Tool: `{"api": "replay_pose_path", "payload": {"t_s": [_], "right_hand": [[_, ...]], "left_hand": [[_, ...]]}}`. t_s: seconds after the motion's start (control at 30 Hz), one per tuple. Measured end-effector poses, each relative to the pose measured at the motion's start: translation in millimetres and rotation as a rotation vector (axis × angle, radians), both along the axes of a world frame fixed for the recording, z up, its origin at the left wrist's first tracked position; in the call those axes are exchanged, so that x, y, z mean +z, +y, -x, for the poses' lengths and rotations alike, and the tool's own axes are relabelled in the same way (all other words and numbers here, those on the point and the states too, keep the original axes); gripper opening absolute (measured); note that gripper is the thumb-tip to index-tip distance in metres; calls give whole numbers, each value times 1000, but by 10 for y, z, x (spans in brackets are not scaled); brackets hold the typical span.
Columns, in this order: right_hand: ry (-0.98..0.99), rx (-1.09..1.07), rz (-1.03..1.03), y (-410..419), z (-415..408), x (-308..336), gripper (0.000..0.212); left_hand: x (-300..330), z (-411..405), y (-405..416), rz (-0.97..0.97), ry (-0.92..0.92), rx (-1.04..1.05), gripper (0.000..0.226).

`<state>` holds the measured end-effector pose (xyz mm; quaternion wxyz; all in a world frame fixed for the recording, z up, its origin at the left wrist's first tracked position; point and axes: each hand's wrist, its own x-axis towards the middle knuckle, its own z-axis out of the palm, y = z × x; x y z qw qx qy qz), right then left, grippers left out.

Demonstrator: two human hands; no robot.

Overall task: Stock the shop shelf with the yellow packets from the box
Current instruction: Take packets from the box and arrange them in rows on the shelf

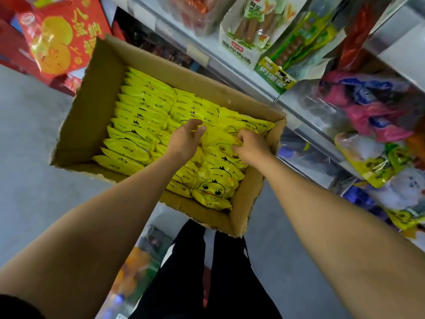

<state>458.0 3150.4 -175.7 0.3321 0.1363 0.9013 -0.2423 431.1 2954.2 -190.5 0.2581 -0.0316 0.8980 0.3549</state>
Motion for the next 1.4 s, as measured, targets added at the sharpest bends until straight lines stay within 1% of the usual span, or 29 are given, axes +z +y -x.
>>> {"api": "replay_pose_path", "payload": {"t_s": [0.07,0.17,0.27,0.33,0.4,0.47,0.57,0.67,0.77,0.83,0.9,1.0,1.07,1.13,1.2,1.23,1.3,1.33,1.4], "right_hand": [[62,-106,71,70,-9,115,23],[291,-284,203,233,-8,353,19],[479,-411,275,412,-4,522,15],[540,-487,319,525,-26,529,14],[570,-559,315,641,-56,492,16],[590,-648,316,740,-98,450,17],[603,-742,321,830,-164,387,12],[593,-767,312,842,-207,343,9],[587,-782,309,800,-192,347,11],[580,-790,306,773,-178,358,15],[566,-787,309,749,-179,390,19],[565,-797,326,726,-206,466,15],[569,-811,319,715,-231,541,13],[568,-842,322,694,-264,642,13],[571,-883,333,665,-297,768,14],[576,-896,341,646,-316,842,15],[600,-904,369,602,-353,1015,13],[619,-904,387,579,-372,1110,12],[666,-904,406,537,-415,1334,11]], "left_hand": [[37,9,32,20,23,39,40],[77,-10,138,9,37,63,39],[87,-28,290,-93,55,-2,34],[67,-17,383,-124,93,-105,35],[41,9,465,-102,136,-211,37],[2,32,528,-91,145,-258,43],[-46,6,559,-41,60,-242,51],[-82,-61,576,50,-20,-250,58],[-66,-78,651,134,-45,-291,64],[-41,-56,724,179,-42,-316,61],[7,-24,771,190,-39,-303,50],[92,5,738,202,16,-312,37],[196,12,649,137,0,-248,30],[347,-3,530,18,-104,-123,19],[489,-47,410,-55,-180,-44,19],[550,-77,357,-82,-196,-30,26],[696,-136,287,-120,-243,12,53],[782,-171,269,-149,-275,33,60],[967,-246,242,-224,-315,80,64]]}}
